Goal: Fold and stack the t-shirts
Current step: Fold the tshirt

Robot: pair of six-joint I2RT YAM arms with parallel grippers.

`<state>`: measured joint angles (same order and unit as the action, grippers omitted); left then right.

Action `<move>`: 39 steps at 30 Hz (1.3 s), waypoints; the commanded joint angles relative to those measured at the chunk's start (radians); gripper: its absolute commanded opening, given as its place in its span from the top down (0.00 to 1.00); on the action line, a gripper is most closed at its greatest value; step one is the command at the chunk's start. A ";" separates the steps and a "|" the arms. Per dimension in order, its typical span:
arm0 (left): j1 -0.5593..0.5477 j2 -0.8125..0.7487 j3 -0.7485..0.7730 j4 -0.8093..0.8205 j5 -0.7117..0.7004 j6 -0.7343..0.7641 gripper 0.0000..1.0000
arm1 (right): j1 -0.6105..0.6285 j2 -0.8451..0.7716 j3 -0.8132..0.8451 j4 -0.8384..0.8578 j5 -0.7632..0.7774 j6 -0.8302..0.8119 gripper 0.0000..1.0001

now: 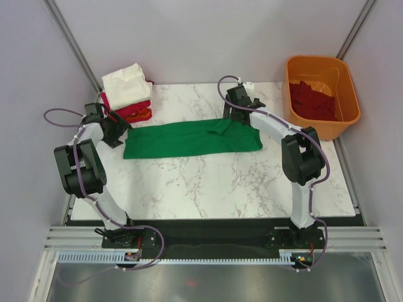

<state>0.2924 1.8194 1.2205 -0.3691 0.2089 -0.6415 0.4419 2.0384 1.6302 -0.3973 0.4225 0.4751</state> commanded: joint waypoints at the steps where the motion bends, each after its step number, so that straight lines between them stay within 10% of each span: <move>1: 0.007 -0.017 0.040 -0.014 -0.009 0.026 0.14 | -0.018 0.040 0.040 -0.001 0.011 -0.003 0.02; 13: -0.012 -0.264 -0.217 0.015 -0.051 -0.004 0.23 | -0.118 -0.171 -0.191 0.031 -0.145 0.069 0.02; 33: -0.084 -0.247 -0.389 0.062 -0.235 -0.093 0.31 | -0.126 -0.521 -0.668 0.145 -0.401 0.102 0.02; 39: -0.084 -0.201 -0.369 0.098 -0.213 -0.084 0.70 | -0.152 -0.384 -0.644 0.259 -0.455 0.152 0.03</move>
<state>0.2073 1.5963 0.8383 -0.3035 0.0246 -0.7105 0.3061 1.5753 0.9672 -0.2382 0.0078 0.5880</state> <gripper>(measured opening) 0.358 0.979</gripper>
